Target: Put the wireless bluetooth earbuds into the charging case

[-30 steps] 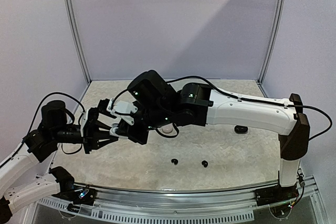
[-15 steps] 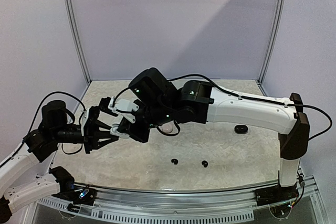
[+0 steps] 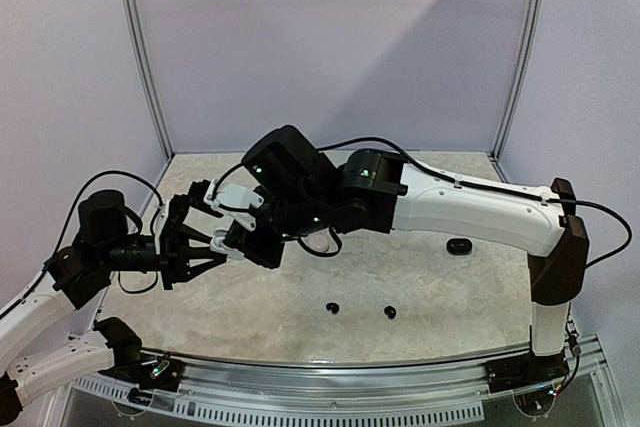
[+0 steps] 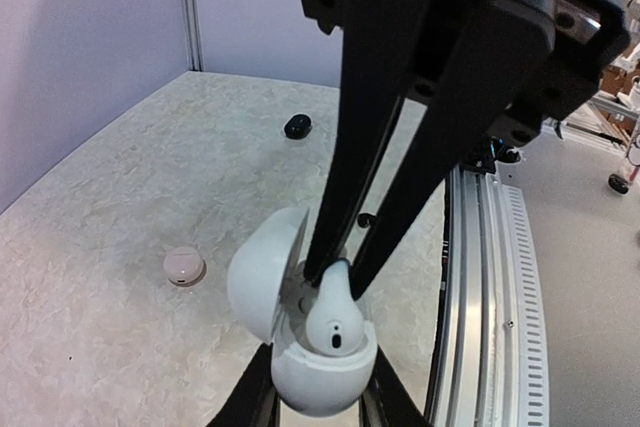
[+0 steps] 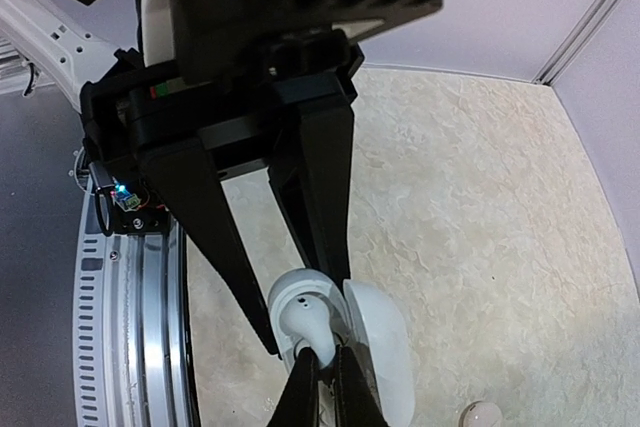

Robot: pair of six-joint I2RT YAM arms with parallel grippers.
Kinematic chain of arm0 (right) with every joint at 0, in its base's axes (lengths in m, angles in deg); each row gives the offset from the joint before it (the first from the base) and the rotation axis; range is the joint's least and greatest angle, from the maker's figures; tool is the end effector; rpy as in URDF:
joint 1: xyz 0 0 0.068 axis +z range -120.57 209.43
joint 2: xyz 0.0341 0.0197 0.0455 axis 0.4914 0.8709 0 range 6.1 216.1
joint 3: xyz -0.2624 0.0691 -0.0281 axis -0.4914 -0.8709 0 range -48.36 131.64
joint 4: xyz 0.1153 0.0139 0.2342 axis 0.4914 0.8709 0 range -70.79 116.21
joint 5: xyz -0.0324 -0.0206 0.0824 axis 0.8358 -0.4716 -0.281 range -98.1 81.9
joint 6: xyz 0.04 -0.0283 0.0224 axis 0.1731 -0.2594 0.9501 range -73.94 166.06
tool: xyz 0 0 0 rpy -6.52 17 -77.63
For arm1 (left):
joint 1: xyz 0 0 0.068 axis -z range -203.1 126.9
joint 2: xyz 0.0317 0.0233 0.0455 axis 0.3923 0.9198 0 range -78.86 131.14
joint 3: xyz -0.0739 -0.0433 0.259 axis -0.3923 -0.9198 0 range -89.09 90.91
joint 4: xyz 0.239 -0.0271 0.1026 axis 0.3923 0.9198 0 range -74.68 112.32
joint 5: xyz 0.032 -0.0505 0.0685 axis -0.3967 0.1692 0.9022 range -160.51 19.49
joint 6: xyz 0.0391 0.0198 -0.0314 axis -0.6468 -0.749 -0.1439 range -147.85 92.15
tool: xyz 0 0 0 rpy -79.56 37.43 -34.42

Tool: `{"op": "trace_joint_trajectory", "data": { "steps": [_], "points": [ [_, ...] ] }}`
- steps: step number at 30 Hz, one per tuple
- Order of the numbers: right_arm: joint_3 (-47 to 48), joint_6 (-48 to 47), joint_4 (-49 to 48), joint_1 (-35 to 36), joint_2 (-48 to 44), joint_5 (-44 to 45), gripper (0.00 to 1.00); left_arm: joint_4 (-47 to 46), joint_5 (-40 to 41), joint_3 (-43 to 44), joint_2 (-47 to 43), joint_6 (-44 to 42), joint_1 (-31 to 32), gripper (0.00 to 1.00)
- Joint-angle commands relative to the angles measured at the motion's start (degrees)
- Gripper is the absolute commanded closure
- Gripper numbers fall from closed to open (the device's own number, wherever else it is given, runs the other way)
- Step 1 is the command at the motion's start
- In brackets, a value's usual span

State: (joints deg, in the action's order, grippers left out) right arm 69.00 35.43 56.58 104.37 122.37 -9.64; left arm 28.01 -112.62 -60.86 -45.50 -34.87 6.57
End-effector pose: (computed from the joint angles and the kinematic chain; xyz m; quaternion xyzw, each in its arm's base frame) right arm 0.1209 0.4531 0.3501 -0.6103 0.6505 0.2506 0.3761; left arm 0.1138 -0.0923 0.2659 0.4382 0.6492 -0.3926 0.4820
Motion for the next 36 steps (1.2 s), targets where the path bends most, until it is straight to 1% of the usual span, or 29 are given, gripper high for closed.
{"op": "trace_joint_trajectory", "data": {
  "steps": [1,4,11,12,14,16,23,27,32,36],
  "points": [
    [2.56,-0.45,8.54,0.67,3.36,3.66,1.0,-4.11,-0.03,2.77,-0.8,-2.1,0.92,1.0],
    [3.42,-0.27,8.47,0.71,4.08,3.02,1.0,-3.91,0.1,3.21,-0.46,-3.92,0.98,1.0],
    [6.01,-0.17,10.42,0.73,7.32,2.17,0.99,-3.77,-0.08,3.72,-0.3,-4.59,1.66,1.0],
    [6.11,-0.18,10.46,0.77,7.64,2.16,0.95,-3.95,-0.12,3.69,-0.24,-4.53,1.7,1.0],
    [6.06,-0.01,9.91,0.73,7.83,2.18,0.89,-4.25,-0.08,3.66,-0.21,-4.52,1.8,1.0],
    [5.89,-0.09,9.31,0.72,7.54,0.22,0.86,-4.18,-0.44,3.38,-0.23,-4.63,1.84,1.0],
    [5.93,-0.09,7.17,0.69,6.44,0.0,0.82,-3.48,-1.74,2.8,-0.41,-5.2,2.06,1.0],
    [5.95,0.23,6.67,0.69,5.96,-0.25,0.76,-4.32,-0.46,2.61,-0.32,-3.45,2.1,1.0],
    [5.68,0.78,6.03,0.48,3.84,1.18,0.75,-6.58,0.72,0.6,-0.23,1.08,2.11,1.0],
    [5.39,0.81,5.95,0.37,2.0,3.17,0.75,-6.26,0.97,0.08,-0.06,1.67,2.06,1.0]
  ]
}}
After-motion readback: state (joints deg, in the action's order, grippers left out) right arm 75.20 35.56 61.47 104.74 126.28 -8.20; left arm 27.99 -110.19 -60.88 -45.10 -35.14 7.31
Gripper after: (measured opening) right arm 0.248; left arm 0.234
